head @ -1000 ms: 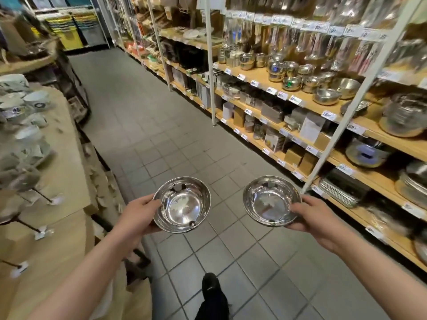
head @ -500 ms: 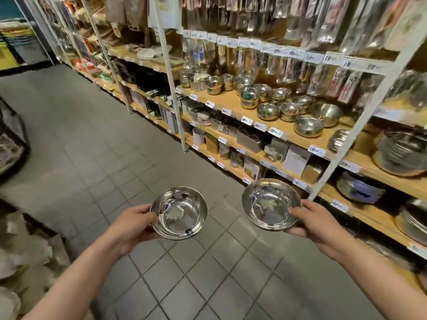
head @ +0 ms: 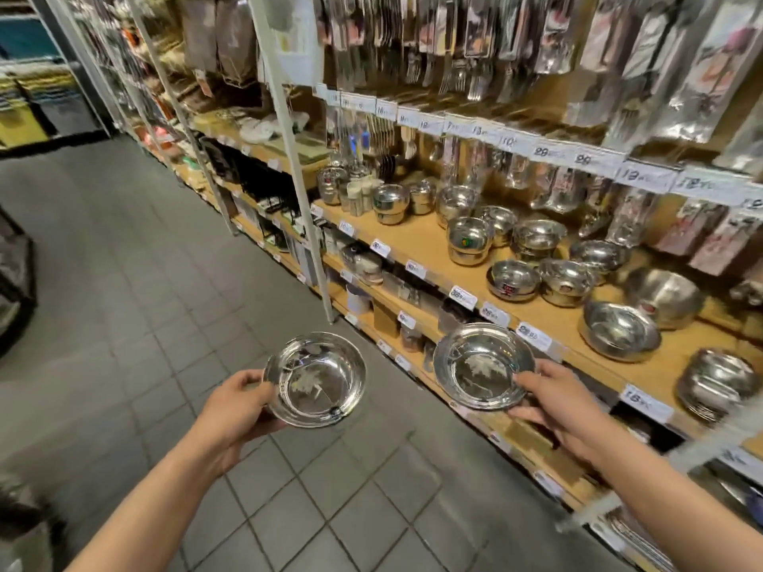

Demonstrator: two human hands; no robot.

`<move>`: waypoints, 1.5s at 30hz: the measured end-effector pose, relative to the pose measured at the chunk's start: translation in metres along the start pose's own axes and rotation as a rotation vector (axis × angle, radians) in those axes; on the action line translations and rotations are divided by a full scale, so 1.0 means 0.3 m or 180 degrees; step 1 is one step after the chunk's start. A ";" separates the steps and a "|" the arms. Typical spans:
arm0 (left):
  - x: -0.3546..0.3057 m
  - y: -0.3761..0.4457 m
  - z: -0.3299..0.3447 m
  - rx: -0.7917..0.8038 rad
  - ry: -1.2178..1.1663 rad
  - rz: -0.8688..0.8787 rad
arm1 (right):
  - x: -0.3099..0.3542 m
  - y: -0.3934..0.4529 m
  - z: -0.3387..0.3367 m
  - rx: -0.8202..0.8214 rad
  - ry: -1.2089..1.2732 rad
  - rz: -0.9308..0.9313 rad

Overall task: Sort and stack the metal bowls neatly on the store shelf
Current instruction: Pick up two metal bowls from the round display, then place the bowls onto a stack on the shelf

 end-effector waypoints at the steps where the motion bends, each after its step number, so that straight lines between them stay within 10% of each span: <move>1: -0.019 0.049 -0.011 -0.0060 -0.0001 0.0001 | 0.024 0.065 0.017 0.0012 0.0011 0.0031; 24: -0.695 1.583 0.194 0.1033 0.0535 -0.0117 | 0.459 1.123 0.135 -0.0822 0.0698 0.0106; 45: -0.698 2.214 0.804 0.1884 0.1560 -0.0725 | 0.548 1.488 -0.034 -0.1307 0.1553 0.0007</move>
Point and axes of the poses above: each hand's wrist, its own y-axis towards the middle knuckle, its own z-axis out of the palm, x = y × z, the point moved 7 cm from there along y, towards the middle knuckle, and after that the axes turned 13 degrees about x, right-handed, at the moved point
